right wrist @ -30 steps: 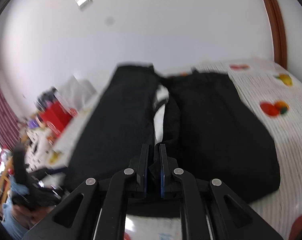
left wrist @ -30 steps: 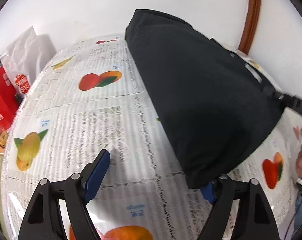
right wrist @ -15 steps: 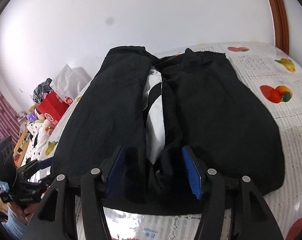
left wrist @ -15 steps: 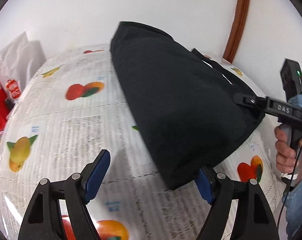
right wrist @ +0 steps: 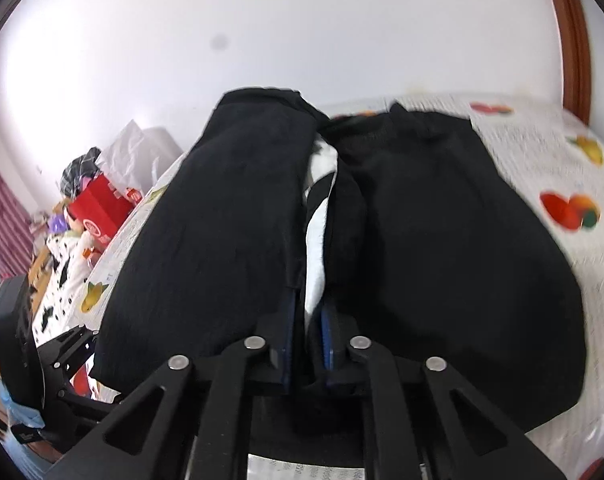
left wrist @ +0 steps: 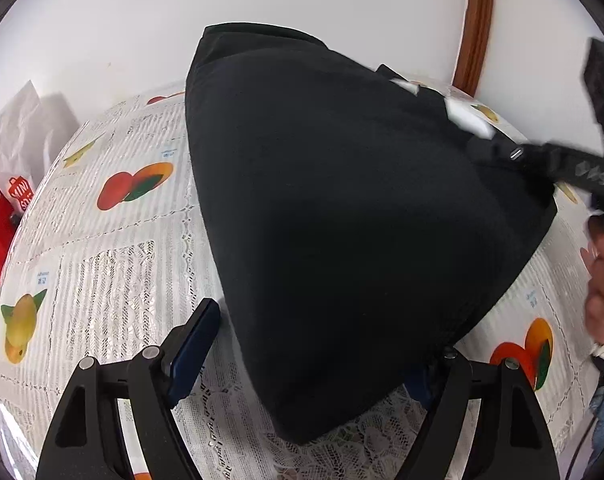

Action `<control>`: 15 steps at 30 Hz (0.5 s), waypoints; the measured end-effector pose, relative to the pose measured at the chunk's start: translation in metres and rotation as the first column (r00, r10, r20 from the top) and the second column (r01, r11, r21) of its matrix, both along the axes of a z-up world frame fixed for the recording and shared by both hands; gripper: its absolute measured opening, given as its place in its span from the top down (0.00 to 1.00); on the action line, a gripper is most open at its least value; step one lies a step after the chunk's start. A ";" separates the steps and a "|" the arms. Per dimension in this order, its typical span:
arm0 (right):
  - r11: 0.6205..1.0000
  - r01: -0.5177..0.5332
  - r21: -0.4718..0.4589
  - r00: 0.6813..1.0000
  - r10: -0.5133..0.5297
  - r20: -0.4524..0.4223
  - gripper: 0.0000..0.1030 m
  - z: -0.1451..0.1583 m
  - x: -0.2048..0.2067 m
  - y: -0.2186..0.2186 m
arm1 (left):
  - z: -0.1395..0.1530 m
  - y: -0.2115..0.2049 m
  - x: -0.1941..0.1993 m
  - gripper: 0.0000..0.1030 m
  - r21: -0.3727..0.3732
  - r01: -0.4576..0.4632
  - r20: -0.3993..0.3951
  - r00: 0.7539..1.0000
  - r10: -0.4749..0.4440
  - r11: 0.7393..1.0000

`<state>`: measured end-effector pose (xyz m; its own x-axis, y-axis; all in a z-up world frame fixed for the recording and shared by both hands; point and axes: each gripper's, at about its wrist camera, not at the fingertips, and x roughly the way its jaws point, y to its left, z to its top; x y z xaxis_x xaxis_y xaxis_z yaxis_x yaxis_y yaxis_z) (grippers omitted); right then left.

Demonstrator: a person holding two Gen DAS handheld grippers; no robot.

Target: Fold large clothes

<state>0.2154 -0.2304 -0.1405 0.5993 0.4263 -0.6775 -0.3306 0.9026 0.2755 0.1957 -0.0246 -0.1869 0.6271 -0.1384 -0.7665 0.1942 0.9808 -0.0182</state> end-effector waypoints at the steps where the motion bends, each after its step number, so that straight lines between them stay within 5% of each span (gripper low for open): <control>1: 1.000 0.000 0.007 0.999 0.000 0.034 0.93 0.008 -0.004 -0.004 | 0.000 0.000 0.001 0.21 0.000 -0.002 -0.001 1.000 0.002 1.000; 5: 0.991 0.054 0.121 0.983 -0.075 0.170 0.93 0.044 -0.027 -0.042 | 0.000 0.000 0.002 0.21 0.002 -0.005 0.000 1.000 0.005 1.000; 8: 0.986 0.123 0.111 0.969 -0.144 0.201 0.93 0.045 -0.038 -0.066 | 0.000 0.000 0.002 0.21 0.003 -0.004 0.000 1.000 0.004 1.000; 15: 0.986 0.169 0.007 0.985 -0.169 0.032 0.84 -0.003 -0.026 -0.076 | 0.000 0.001 0.003 0.21 0.000 0.008 0.000 1.000 -0.008 1.000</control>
<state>0.1893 -0.3062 -0.1431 0.6848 0.3197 -0.6549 -0.1824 0.9452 0.2707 0.1991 -0.0236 -0.1869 0.6262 -0.1431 -0.7664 0.2017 0.9793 -0.0180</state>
